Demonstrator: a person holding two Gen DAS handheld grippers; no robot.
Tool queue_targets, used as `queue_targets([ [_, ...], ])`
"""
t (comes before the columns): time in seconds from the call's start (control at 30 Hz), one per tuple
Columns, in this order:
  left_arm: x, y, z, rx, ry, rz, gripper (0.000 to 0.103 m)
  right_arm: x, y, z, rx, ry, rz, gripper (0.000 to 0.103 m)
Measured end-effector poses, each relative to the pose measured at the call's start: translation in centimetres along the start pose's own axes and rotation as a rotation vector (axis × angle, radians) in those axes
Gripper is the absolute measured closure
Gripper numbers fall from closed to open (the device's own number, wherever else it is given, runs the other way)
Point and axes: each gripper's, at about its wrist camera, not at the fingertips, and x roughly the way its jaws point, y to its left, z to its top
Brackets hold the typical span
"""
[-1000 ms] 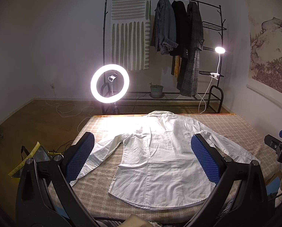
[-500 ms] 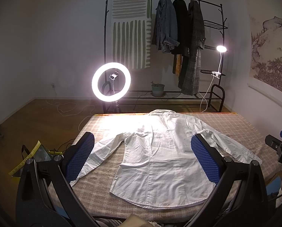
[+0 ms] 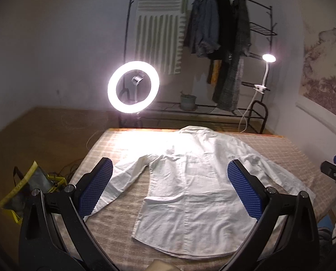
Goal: Fold small clothes
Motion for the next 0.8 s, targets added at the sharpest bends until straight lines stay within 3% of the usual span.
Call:
queue_targets([
  [0.2,5.9,4.9,-0.9,0.009,0.083,0.084,0.01,4.1,2.1,0.8,-0.046,0.017,0.046,0.0],
  [0.43,13.4,14.6,-3.9,-0.188,0.288,0.108,0.029,9.4,4.6,1.5,-0.059,-0.034,0.162,0.0],
  [0.63,17.5,21.6,-6.0,-0.334,0.359,0.13,0.03,14.5,6.8,1.3,-0.094,0.036,0.247,0.001],
  [0.8,22.4,24.8,-7.1,-0.396,0.404,0.086,0.03,17.4,7.9,0.8,-0.085,0.137,0.359,0.014],
])
